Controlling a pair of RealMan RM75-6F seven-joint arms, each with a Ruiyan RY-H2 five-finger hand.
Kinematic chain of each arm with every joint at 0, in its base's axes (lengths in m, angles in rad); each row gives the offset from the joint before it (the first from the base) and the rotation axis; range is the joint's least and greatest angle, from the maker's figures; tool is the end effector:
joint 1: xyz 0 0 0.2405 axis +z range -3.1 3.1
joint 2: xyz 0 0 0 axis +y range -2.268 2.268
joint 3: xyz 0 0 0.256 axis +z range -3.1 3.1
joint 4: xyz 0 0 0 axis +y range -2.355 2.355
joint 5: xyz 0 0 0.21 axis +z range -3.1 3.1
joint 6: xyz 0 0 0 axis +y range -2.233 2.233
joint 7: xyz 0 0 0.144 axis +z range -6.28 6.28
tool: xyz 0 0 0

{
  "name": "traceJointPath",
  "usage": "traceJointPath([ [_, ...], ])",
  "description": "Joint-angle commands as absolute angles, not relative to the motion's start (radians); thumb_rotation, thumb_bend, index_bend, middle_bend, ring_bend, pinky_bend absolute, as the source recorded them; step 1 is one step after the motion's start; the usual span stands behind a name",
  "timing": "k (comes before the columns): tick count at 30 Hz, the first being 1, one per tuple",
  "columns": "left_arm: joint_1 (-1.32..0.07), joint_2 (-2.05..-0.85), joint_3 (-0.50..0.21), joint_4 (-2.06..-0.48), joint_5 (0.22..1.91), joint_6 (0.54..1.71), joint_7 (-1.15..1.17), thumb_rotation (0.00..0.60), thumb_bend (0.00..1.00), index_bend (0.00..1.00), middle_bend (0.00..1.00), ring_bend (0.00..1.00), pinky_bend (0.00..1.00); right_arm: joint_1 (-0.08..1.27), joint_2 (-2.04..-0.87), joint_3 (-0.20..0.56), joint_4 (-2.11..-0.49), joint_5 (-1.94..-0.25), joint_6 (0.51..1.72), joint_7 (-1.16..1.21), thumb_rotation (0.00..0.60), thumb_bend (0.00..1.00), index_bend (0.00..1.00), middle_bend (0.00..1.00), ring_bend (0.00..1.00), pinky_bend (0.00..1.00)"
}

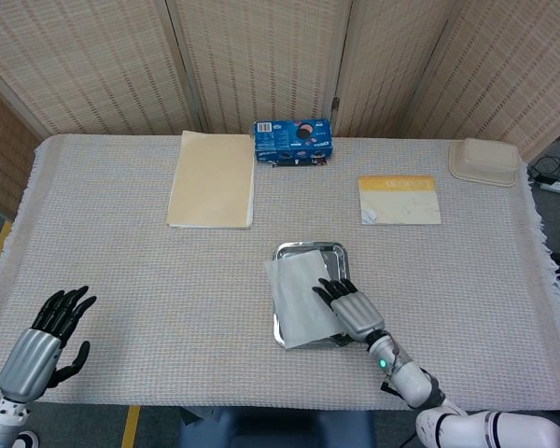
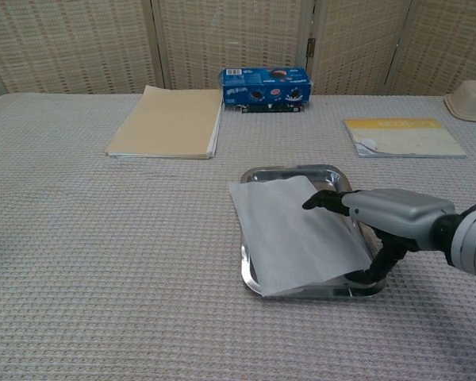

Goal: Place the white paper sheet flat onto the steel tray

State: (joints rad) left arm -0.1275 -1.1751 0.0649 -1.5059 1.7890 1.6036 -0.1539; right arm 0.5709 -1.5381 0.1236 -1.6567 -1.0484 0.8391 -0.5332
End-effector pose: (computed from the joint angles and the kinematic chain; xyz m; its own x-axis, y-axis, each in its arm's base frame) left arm -0.2843 0.1643 0.1334 0.3038 0.0277 0.9523 0.9021 -0.3299 -0.2782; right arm -0.1757 -0.2677 -0.0459 0.4626 -0.4946 0.7357 -0.8794 -0.3614 0.3100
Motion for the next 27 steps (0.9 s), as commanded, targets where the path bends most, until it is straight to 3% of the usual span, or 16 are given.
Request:
traceJointPath([
  [1,-0.128,-1.178,0.065,-1.503,1.791,1.604,-0.145,0.6,0.6,0.0,0.0,0.0,0.0,0.638,-1.49,0.143,-1.697,-0.953,0.759,-0.547,0.6,0.29,0.0,0.0,0.0,0.0],
  [5,-0.128,-1.181,0.065,-1.5,1.79,1.604,-0.137,0.6,0.6,0.0,0.0,0.0,0.0,0.68,-1.465,0.145,-1.711,-0.932,0.688,-0.492,0.6,0.27,0.0,0.0,0.0,0.0],
  [11,-0.128,-1.18,0.065,-1.496,1.79,1.61,-0.152,0.6,0.46,0.0,0.0,0.0,0.0,0.712,-1.406,0.133,-1.734,-0.949,0.627,-0.413,0.6,0.26,0.0,0.0,0.0,0.0],
  [14,-0.129,-1.18,0.066,-1.498,1.791,1.609,-0.15,0.6,0.43,0.0,0.0,0.0,0.0,0.722,-1.384,0.132,-1.74,-0.966,0.603,-0.358,0.6,0.26,0.0,0.0,0.0,0.0],
  [22,-0.128,-1.175,0.07,-1.506,1.797,1.618,-0.161,0.6,0.41,0.0,0.0,0.0,0.0,0.703,-1.419,0.138,-1.696,-1.129,0.716,-0.296,0.6,0.26,0.0,0.02,0.01,0.0],
  [23,-0.128,-1.174,0.07,-1.507,1.799,1.619,-0.162,0.6,0.41,0.0,0.0,0.0,0.0,0.699,-1.426,0.139,-1.689,-1.154,0.743,-0.297,0.6,0.26,0.0,0.09,0.05,0.02],
  [25,-0.127,-1.171,0.071,-1.51,1.804,1.625,-0.167,0.6,0.42,0.0,0.0,0.0,0.0,0.684,-1.444,0.141,-1.673,-1.218,0.816,-0.292,0.6,0.27,0.0,0.33,0.25,0.2],
  [27,-0.126,-1.169,0.073,-1.512,1.807,1.629,-0.172,0.6,0.42,0.0,0.0,0.0,0.0,0.675,-1.452,0.138,-1.663,-1.26,0.859,-0.287,0.6,0.35,0.0,0.67,0.6,0.59],
])
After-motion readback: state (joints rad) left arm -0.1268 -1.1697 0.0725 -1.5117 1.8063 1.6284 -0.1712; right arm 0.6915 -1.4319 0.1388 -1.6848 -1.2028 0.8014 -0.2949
